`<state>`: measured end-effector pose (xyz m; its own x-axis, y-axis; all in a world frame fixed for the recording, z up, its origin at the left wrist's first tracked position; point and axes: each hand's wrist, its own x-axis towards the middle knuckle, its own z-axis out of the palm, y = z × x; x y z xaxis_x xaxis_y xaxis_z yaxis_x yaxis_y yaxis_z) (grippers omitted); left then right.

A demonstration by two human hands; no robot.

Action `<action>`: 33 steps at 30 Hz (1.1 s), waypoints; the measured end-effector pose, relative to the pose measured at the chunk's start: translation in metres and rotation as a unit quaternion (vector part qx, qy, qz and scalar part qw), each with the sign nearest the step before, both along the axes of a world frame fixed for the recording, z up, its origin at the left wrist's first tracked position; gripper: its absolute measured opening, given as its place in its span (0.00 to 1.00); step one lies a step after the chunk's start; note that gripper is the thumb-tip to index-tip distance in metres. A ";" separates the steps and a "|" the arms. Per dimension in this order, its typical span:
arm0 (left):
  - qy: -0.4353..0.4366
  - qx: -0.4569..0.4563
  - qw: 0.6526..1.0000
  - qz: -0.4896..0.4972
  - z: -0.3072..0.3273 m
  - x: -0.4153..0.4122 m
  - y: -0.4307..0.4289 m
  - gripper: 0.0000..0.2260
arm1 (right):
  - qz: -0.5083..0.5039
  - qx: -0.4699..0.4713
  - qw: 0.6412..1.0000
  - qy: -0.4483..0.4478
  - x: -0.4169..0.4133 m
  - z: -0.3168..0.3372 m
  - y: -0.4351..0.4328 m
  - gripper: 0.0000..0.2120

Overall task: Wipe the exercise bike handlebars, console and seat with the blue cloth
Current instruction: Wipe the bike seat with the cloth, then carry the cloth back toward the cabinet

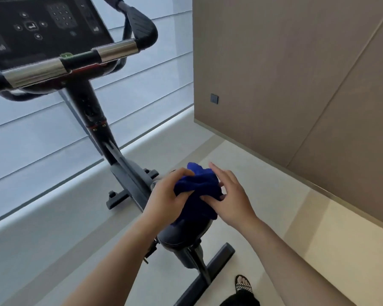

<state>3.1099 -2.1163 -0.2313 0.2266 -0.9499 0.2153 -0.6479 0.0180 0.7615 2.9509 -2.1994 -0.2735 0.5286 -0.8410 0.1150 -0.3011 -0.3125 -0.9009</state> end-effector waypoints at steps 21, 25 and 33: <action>-0.027 0.050 0.992 -0.112 -0.010 -0.178 -0.053 0.13 | -0.163 0.051 0.985 -0.020 -0.193 -0.016 -0.003 0.10; -0.051 0.122 0.986 -0.099 -0.020 -0.216 -0.067 0.24 | -0.150 0.037 0.988 -0.008 -0.239 -0.018 -0.026 0.12; -0.100 0.153 0.983 -0.003 -0.036 -0.258 -0.059 0.15 | -0.027 0.038 0.999 -0.009 -0.266 -0.021 -0.053 0.16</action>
